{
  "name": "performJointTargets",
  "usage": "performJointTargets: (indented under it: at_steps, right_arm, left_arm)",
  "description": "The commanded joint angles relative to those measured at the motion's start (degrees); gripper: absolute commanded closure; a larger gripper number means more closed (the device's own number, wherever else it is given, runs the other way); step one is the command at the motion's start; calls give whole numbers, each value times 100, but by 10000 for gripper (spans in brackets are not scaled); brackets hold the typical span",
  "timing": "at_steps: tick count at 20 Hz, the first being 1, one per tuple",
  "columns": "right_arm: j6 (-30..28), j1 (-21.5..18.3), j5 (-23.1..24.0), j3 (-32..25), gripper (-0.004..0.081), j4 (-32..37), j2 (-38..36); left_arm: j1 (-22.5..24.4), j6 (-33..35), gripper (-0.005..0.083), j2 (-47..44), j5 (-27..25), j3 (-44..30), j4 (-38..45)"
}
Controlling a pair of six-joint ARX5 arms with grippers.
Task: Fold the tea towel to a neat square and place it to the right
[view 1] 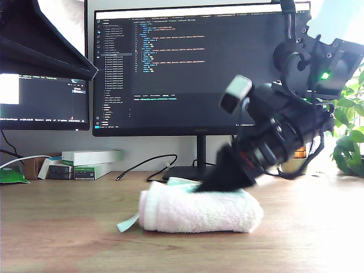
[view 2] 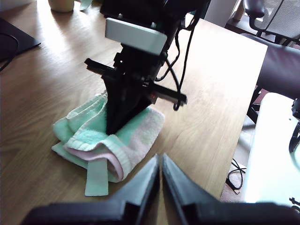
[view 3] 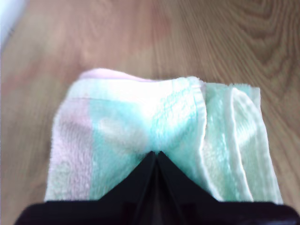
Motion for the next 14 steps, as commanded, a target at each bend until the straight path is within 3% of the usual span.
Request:
performJointTargets:
  at_steps: [1,2,8,14]
  right_arm:
    - [269,153,437,-68,782,-17,181]
    - [492,243,586,-68,782,2,181]
    - [3075,396,1980,-68,782,-136,181]
    - [5386,396,3410,-70,782,-780,181]
  left_arm:
    - [-20,-33,772,-11,-13,-35,17]
    - [-20,-33,772,-11,-13,-35,17]
    - [-20,-28,772,-11,-11,-35,13]
    - [-20,-31,772,-11,-11,-35,-26]
